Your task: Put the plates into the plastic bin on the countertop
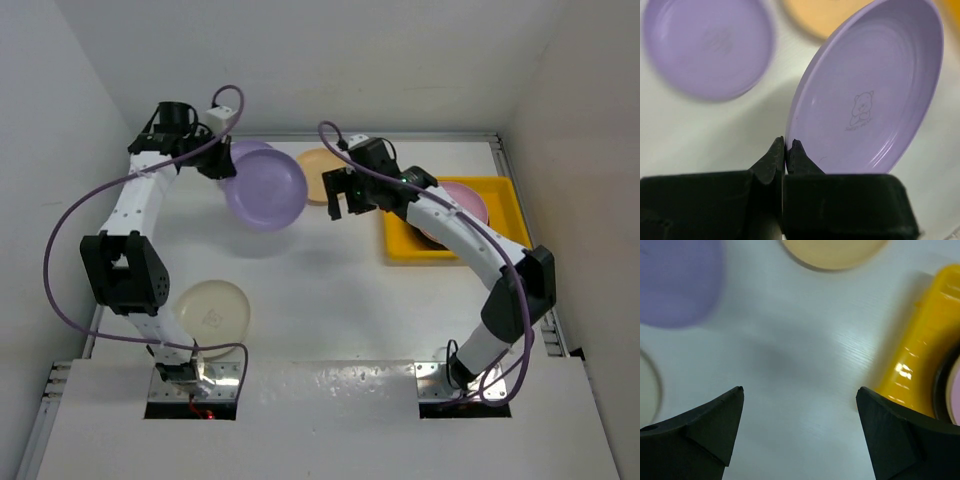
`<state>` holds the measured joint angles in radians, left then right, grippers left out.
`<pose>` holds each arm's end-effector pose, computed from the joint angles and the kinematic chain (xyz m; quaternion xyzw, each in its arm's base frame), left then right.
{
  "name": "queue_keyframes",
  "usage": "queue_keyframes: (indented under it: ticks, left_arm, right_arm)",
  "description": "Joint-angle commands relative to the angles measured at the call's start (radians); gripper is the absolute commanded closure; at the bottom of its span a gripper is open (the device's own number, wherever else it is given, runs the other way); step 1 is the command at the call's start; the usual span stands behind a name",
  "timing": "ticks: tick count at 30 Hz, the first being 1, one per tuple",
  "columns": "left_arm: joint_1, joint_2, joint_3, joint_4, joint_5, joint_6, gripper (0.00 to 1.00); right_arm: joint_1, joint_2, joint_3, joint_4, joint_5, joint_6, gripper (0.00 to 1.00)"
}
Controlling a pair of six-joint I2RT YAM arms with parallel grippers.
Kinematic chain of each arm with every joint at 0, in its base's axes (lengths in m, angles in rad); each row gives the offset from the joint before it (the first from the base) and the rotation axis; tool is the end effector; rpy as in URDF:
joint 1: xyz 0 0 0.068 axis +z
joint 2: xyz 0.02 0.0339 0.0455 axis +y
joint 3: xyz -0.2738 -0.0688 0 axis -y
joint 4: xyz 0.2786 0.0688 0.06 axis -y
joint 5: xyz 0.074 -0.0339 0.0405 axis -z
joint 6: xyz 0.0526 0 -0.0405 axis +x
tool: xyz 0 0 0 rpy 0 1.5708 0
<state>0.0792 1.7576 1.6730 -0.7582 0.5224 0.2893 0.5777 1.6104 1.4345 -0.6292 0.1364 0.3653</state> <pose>0.4338 0.0081 0.3295 0.1861 0.8882 -0.1742 0.3823 0.3415 0.2141 0.3065 -0.0728 0.9229 0.1130 0.3607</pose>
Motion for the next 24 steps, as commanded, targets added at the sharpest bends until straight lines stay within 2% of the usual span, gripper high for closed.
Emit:
queue_keyframes:
  ticks: [1, 5, 7, 8, 11, 12, 14, 19, 20, 22, 23, 24]
  left_arm:
    - [-0.059, -0.05, 0.017, -0.056, 0.076, -0.029, 1.0]
    - [-0.154, -0.061, 0.027, -0.067, 0.099, -0.029, 1.0]
    - [-0.174, -0.061, 0.027, -0.076, 0.12, -0.029, 1.0]
    - [-0.188, -0.072, 0.027, -0.076, 0.143, -0.029, 1.0]
    - [-0.199, -0.072, 0.027, -0.086, 0.192, -0.029, 1.0]
    - [-0.209, -0.072, 0.027, -0.086, 0.192, -0.029, 1.0]
    - [-0.21, -0.072, 0.027, -0.086, 0.229, -0.029, 1.0]
    - [-0.21, -0.063, 0.017, -0.086, 0.209, -0.019, 1.0]
    - [-0.21, -0.063, 0.017, -0.086, 0.182, -0.019, 0.83]
    - [-0.21, -0.063, 0.017, -0.098, 0.095, -0.001, 0.41]
    - [-0.2, -0.063, 0.017, -0.111, 0.062, 0.019, 0.16]
    - [-0.2, -0.063, 0.017, -0.112, 0.003, 0.028, 0.0]
  right_arm:
    - [0.048, 0.058, 0.127, 0.083, -0.053, 0.009, 0.08]
    - [0.057, 0.097, 0.138, 0.129, -0.052, 0.041, 0.12]
    - [0.053, 0.117, 0.132, 0.141, -0.04, 0.067, 0.18]
    - [0.041, 0.134, 0.132, 0.135, -0.035, 0.09, 0.26]
    - [0.019, 0.167, 0.115, 0.161, -0.07, 0.124, 0.41]
    - [0.016, 0.174, 0.107, 0.167, -0.099, 0.129, 0.51]
    - [0.004, 0.187, 0.08, 0.192, -0.132, 0.159, 0.59]
    - [-0.039, 0.163, 0.023, 0.223, -0.143, 0.218, 1.0]
    - [-0.058, 0.142, 0.012, 0.211, -0.114, 0.236, 1.0]
    - [-0.113, 0.1, -0.038, 0.197, -0.103, 0.251, 1.0]
    - [-0.159, 0.064, -0.055, 0.177, -0.101, 0.256, 1.0]
    - [-0.188, 0.039, -0.075, 0.166, -0.083, 0.264, 1.0]
